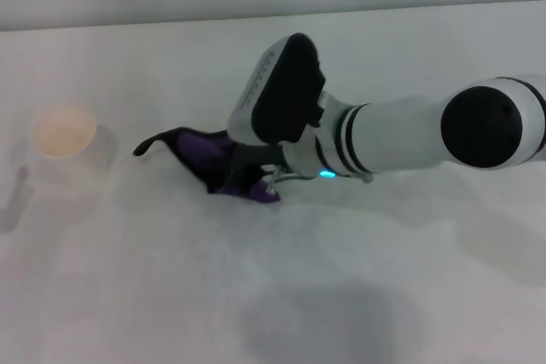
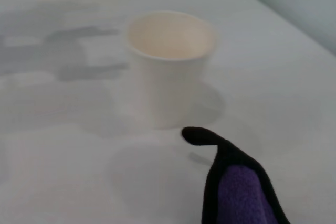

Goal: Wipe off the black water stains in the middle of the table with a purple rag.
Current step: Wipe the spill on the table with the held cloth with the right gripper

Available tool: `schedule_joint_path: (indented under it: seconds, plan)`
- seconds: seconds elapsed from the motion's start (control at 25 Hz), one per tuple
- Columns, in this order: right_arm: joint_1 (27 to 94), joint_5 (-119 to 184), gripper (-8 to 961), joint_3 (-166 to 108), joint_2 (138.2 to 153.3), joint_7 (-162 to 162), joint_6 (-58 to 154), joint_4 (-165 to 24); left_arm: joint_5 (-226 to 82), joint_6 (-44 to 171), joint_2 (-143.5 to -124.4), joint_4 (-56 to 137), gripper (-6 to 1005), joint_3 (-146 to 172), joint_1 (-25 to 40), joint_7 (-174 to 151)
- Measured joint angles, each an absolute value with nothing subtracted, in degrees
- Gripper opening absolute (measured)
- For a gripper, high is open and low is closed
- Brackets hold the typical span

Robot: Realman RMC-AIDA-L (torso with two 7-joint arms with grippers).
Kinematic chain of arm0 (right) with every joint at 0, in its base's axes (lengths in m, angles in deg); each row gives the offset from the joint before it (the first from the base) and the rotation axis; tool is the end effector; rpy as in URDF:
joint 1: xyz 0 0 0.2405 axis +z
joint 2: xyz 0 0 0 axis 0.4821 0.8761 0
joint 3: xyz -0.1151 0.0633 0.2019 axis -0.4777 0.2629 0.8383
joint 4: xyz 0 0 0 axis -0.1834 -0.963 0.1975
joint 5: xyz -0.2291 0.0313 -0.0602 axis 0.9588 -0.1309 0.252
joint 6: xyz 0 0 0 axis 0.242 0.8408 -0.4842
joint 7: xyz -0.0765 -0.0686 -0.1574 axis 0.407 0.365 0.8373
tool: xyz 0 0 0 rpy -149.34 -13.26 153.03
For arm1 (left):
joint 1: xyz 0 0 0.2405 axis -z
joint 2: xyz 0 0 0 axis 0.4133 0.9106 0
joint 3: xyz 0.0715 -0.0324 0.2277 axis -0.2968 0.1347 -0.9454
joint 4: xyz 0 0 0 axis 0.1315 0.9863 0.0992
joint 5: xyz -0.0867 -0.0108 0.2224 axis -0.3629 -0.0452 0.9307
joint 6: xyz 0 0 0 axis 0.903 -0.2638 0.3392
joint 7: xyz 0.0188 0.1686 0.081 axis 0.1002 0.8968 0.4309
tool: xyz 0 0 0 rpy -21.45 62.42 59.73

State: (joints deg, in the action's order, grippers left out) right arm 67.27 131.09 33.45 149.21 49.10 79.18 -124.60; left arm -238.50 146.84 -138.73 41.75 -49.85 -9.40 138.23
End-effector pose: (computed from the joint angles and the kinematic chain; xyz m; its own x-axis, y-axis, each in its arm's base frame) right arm 0.1589 0.3915 -0.1959 0.9574 -0.2832 -0.0567 -0.2778 -0.8488 -0.4498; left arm -0.3818 0.3043 -0.0193 0.5382 0.0612 0.8406 0.8362 -0.1635 -0.5235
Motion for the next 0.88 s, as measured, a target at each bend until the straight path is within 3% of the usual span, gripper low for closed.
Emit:
schedule_joint_path:
  seconds: [0.44, 0.88]
  plan:
    - [66.41, 131.23, 105, 39.58, 148.41, 49.1, 77.66, -120.08, -238.5, 146.94, -138.73, 41.7, 887, -49.86, -9.65, 138.23]
    - [61.58, 138.49, 106, 61.62, 147.93, 57.85, 95.59, -125.29, -238.5, 147.0, -138.73, 42.02, 887, -49.86, -9.9, 138.33]
